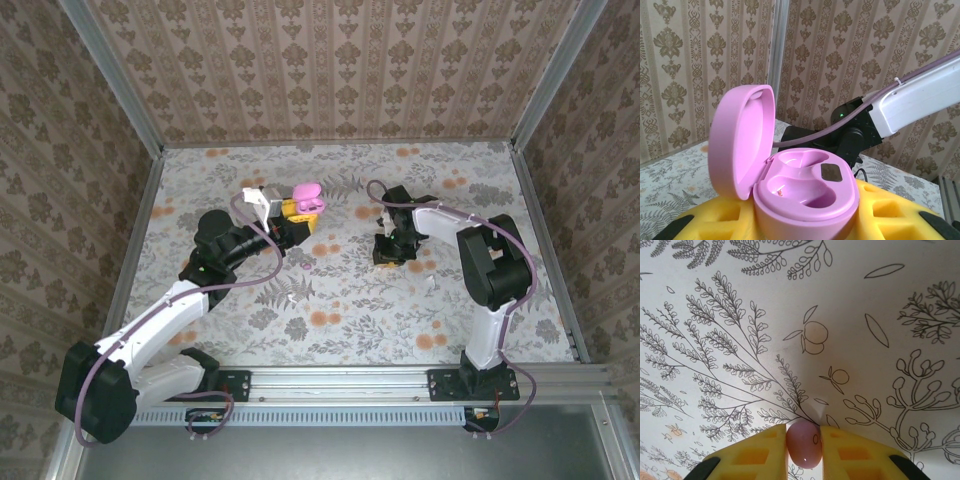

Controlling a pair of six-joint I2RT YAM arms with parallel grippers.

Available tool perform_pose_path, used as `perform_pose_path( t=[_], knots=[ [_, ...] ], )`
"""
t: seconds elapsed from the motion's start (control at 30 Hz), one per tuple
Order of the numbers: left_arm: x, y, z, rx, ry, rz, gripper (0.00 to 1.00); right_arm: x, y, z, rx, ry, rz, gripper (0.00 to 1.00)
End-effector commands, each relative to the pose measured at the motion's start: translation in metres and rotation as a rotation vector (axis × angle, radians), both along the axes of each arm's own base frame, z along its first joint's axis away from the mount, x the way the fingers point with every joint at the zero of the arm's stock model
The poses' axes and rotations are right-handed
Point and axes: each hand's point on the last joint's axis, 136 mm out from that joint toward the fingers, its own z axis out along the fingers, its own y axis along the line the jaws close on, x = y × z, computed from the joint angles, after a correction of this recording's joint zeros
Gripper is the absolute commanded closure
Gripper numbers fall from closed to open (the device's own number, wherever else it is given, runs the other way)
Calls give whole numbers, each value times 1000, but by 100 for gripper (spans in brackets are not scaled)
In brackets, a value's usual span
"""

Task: Insert wireless bluetooth earbuds into charging case

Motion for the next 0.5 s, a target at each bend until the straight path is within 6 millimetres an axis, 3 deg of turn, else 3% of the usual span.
perform_pose_path(
  t=[0.0,0.47],
  knots=[
    [0,-1,13,-8,-43,7,65,5,-1,24,-7,-66,-22,78],
    [20,-10,-33,77,22,46,66,4,20,125,50,-311,7,78]
  ],
)
